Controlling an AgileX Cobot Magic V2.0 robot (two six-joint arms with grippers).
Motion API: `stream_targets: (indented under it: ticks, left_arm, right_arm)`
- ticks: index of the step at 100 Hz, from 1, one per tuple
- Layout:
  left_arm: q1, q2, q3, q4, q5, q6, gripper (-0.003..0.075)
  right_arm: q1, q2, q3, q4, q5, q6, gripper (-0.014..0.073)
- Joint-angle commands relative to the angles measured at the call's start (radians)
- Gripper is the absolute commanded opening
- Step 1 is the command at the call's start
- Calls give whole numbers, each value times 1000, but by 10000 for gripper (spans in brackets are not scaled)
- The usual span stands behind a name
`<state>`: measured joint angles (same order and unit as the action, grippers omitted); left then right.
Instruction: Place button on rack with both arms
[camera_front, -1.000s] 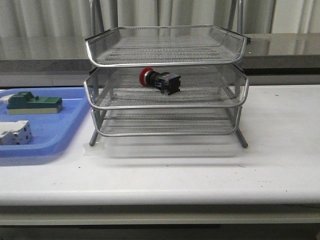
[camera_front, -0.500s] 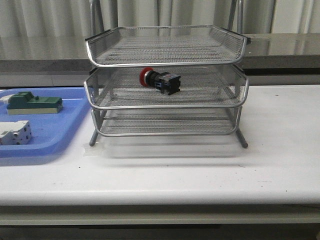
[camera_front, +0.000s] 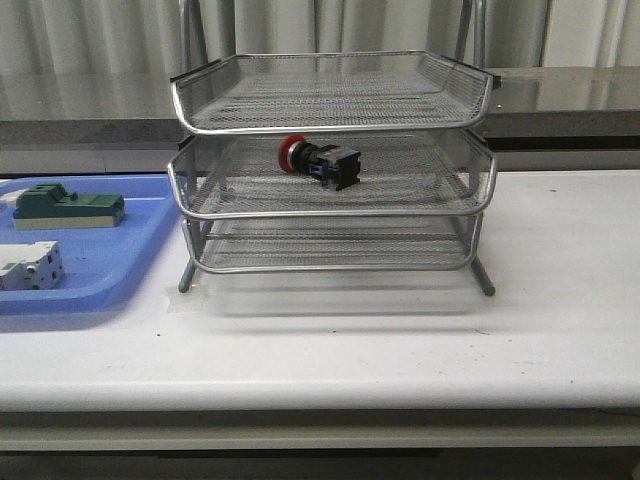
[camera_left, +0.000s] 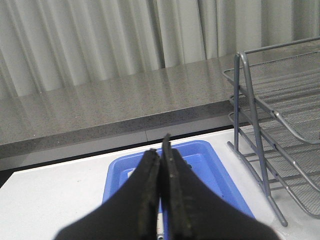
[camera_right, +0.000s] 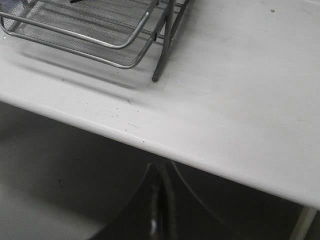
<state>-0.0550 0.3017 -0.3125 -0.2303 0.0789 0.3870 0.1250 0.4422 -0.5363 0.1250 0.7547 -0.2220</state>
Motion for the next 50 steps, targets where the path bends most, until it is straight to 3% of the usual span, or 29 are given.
stream_targets:
  ticks: [1,29,50]
  left_arm:
    - [1,7,-27,-10,-85,-8,-20]
    - [1,7,-27,-10,-85,-8,-20]
    - [1,7,-27,-10,-85,-8,-20]
  right_arm:
    - [-6,-13,-4,-1,-120,-2,-60]
    - [-6,-176,203,-67,-438,109,-60]
    - [-6,-324,363,-115,-549,164,-60]
